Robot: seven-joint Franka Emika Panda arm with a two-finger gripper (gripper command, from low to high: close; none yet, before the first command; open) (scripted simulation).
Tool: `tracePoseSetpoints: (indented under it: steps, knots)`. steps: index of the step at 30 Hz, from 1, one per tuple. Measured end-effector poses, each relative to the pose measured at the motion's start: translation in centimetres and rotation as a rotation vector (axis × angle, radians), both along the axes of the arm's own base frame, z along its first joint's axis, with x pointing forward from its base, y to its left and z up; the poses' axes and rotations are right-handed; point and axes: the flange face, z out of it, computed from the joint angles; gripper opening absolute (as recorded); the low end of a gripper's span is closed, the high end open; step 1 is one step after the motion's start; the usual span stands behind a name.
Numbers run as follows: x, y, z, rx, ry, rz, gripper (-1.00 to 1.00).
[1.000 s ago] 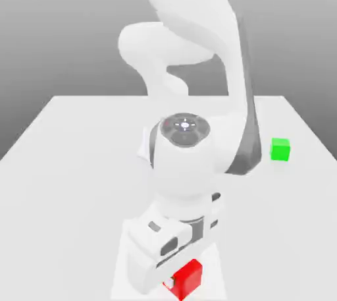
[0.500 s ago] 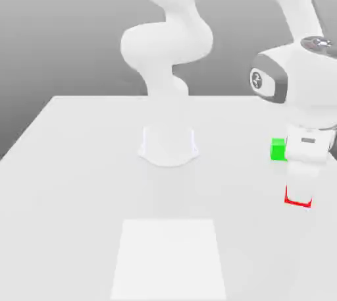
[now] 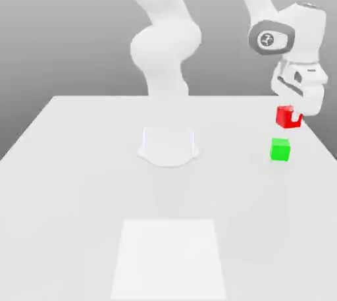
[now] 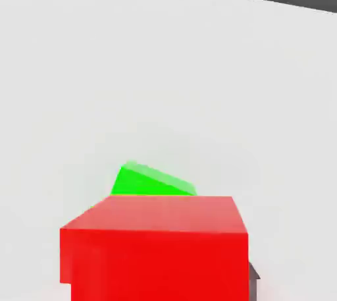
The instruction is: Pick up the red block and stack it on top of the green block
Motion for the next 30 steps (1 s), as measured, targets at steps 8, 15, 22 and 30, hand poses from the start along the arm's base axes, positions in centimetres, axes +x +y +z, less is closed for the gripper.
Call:
tracePoseSetpoints:
  steps: [8,15,22,30]
  knots:
    - [0.1,0.2,-1.2,0.004,-0.023,0.005,-1.0]
    - [0.2,0.3,-2.5,0.002,-0.032,0.005,-1.0]
    - [0.2,0.2,-3.9,-0.002,-0.03,0.006,-1.0]
    - [0.1,0.0,-5.5,-0.005,-0.016,0.004,-1.0]
